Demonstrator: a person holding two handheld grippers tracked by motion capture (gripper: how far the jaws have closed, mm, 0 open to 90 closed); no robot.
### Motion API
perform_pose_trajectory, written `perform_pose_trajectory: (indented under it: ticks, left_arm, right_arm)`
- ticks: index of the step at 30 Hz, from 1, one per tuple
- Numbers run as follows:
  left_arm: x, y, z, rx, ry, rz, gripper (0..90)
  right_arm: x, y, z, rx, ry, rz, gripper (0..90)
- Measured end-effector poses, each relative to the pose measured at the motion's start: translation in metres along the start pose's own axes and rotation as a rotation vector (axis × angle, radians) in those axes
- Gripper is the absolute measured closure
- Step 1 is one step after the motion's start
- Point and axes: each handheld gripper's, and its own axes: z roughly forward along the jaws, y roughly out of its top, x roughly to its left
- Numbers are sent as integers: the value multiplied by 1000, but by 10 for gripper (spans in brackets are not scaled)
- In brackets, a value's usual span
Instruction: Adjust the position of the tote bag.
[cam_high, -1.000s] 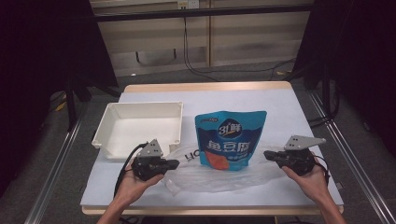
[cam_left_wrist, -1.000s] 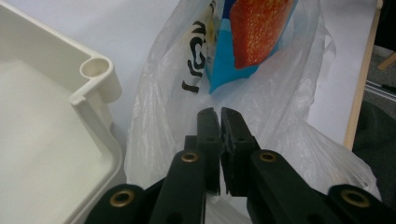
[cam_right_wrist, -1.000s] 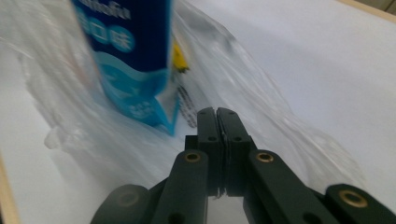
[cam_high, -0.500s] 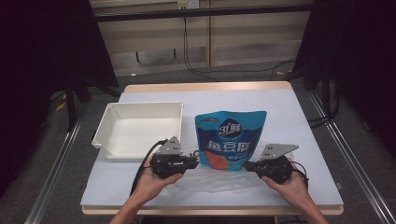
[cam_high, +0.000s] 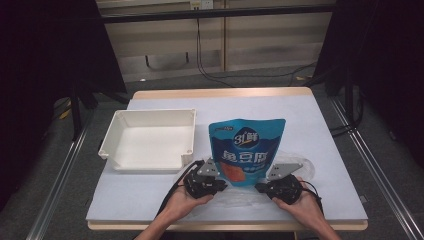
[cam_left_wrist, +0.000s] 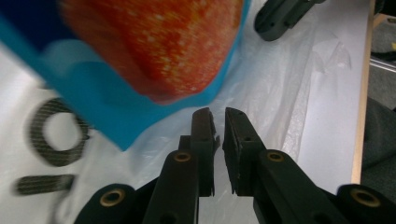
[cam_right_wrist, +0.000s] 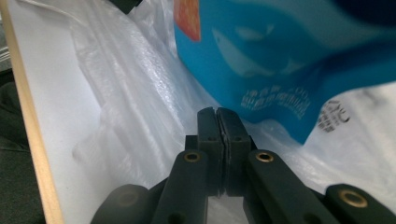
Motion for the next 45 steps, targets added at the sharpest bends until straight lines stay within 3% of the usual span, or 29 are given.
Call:
perform_pose_trajectory:
  ticks: [4,8,11,14,15,17,21,22,29,31,33,35,38,39,41,45]
  left_arm:
    - [1,0,8,6,-16,-2,816]
    - [-3,-2,17,28,-28,9,819]
    - [-6,-3,20,31,-41,19,838]
    - [-8,-3,20,31,-37,30,846]
    - [-9,-2,18,53,-41,38,849]
    - [-10,-4,19,31,-51,40,854]
    - [-9,-3,19,35,-74,47,857]
    - [-8,-3,18,45,-76,46,857]
    - [-5,-3,19,35,-62,22,847]
    - [-4,-3,20,24,-68,13,832]
    - [-3,-3,20,30,-73,31,826]
    - [-2,-3,19,13,-81,-3,809]
    - [0,-4,17,38,-40,4,816]
    - [0,-6,18,19,-42,4,821]
    - [2,-6,18,19,-45,-14,821]
    - [5,-7,17,17,-48,-14,819]
  right_arm:
    - [-1,-4,4,1,19,29,900]
    - [4,-2,2,28,76,8,900]
    - [10,-2,1,32,56,-7,900]
    - [9,2,1,-19,49,2,900]
    - [8,5,0,-38,50,15,900]
    - [7,11,3,-61,68,28,900]
    - [14,15,18,-32,67,-16,889]
    - [16,14,21,-19,60,-21,890]
    - [20,5,17,-17,156,11,900]
    - [22,3,15,-8,157,7,900]
    - [24,2,13,-4,162,7,900]
    - [25,0,12,-10,174,2,900]
    - [27,-2,10,-4,180,3,900]
    - [27,-3,9,-8,185,5,900]
    - [27,-4,9,-5,191,5,900]
    - [29,-5,6,1,195,-14,900]
